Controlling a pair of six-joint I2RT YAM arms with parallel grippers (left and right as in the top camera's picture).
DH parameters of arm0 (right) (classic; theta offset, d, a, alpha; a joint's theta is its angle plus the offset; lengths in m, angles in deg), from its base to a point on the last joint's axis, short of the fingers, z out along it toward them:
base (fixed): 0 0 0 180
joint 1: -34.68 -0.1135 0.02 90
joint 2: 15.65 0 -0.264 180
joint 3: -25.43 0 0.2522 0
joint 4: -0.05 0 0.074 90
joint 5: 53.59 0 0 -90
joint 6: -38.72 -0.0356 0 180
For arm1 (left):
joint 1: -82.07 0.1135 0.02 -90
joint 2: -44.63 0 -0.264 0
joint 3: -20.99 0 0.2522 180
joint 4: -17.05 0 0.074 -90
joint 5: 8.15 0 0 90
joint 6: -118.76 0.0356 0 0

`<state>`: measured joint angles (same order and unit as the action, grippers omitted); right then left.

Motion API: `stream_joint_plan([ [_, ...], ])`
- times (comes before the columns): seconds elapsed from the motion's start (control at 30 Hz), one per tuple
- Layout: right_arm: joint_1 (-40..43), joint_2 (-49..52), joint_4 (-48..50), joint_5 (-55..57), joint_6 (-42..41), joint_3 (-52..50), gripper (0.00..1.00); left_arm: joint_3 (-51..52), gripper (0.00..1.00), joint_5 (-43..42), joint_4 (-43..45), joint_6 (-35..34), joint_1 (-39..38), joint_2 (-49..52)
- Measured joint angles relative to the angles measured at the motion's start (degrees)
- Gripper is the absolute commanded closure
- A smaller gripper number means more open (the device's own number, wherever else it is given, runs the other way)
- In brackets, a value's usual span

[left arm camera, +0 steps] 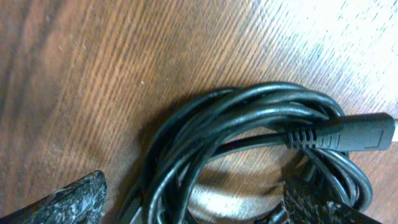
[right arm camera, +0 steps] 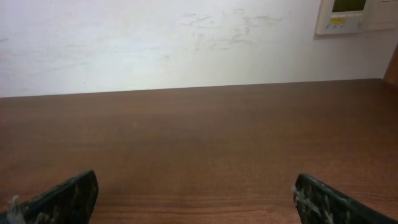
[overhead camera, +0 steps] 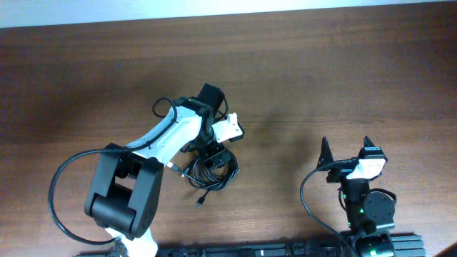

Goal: Untangle cables
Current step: 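Reach the left gripper forward and down onto the coiled black cable, then close the left gripper on the cable coil and lift it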

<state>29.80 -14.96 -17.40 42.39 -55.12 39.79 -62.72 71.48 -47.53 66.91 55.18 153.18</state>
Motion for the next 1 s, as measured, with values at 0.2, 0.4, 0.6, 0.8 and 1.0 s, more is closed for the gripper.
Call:
stream_joint_plan([
  [0.2, 0.0, 0.0, 0.0, -0.02, -0.02, 0.0, 0.01, 1.51, 0.39, -0.13, 1.14, 0.39, 0.0, 0.0],
  [0.4, 0.0, 0.0, 0.0, 0.0, 0.0, 0.0, 0.01, 1.62, 0.71, -0.13, 1.84, 0.66, 0.02, 0.0],
  [0.6, 0.0, 0.0, 0.0, 0.0, 0.0, 0.0, 0.01, 1.64, 1.0, -0.15, 1.88, 0.52, 0.0, 0.0],
  [0.8, 0.0, 0.0, 0.0, 0.0, -0.02, 0.0, 0.01, 1.64, 1.0, -0.11, 1.97, 0.68, 0.02, 0.0],
  [1.0, 0.0, 0.0, 0.0, 0.0, 0.0, 0.0, 0.01, 1.62, 1.0, -0.04, 1.95, 0.44, 0.02, 0.0],
])
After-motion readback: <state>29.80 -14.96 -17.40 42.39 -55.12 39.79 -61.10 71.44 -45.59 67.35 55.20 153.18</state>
